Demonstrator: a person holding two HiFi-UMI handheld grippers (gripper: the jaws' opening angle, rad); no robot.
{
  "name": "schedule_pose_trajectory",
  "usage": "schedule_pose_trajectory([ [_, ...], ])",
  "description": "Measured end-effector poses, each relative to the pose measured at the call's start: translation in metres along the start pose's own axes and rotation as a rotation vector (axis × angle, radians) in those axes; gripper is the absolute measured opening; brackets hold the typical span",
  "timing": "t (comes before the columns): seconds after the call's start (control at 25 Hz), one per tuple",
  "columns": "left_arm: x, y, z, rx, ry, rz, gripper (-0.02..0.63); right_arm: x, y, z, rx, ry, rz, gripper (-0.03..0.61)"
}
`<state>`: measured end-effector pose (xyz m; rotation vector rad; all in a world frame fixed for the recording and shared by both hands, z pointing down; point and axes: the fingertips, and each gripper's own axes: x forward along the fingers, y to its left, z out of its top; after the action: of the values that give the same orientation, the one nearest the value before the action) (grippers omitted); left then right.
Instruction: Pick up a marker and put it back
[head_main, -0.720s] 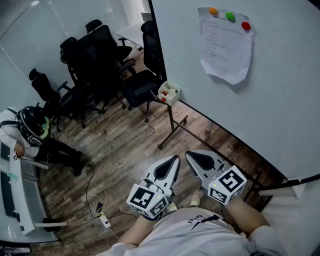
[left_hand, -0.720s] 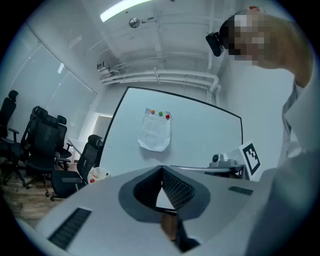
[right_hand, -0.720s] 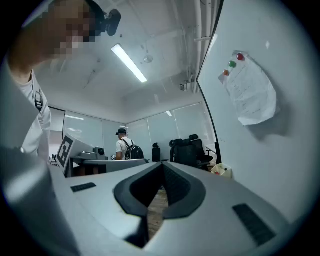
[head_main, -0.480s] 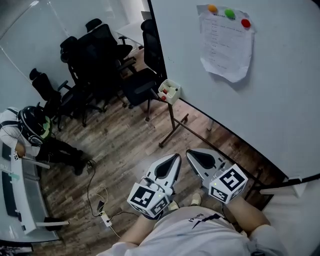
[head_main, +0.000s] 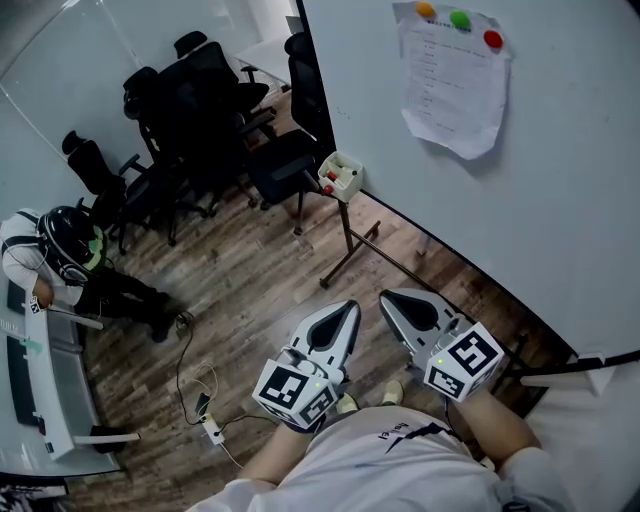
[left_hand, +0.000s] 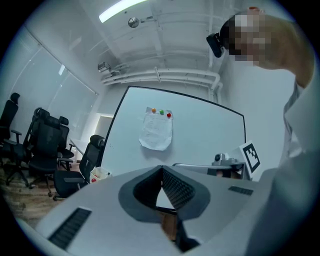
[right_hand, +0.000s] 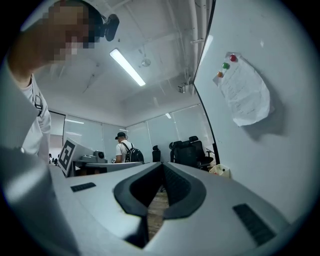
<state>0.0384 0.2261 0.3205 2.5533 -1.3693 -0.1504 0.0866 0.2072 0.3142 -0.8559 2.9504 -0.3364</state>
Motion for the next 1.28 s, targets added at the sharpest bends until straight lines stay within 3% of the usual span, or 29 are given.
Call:
schedule_pose_trajectory([
  [0.72, 0.044, -0.02, -0.016, 0.021, 0.004, 0.102, 0.012, -0.03, -0.053, 0.0, 0.025, -0.023, 0.057, 0.014],
  [1.04, 0.062, -0.016, -0.008, 0.031, 0.0, 0.092, 0.012, -0.026, -0.067, 0.008, 0.018, -0.031, 0.05, 0.014],
  [1.28, 0.082, 0.013, -0.007, 0.025, 0.004, 0.068, 0.012, 0.003, -0.084, 0.005, 0.012, -0.011, 0.028, 0.015],
])
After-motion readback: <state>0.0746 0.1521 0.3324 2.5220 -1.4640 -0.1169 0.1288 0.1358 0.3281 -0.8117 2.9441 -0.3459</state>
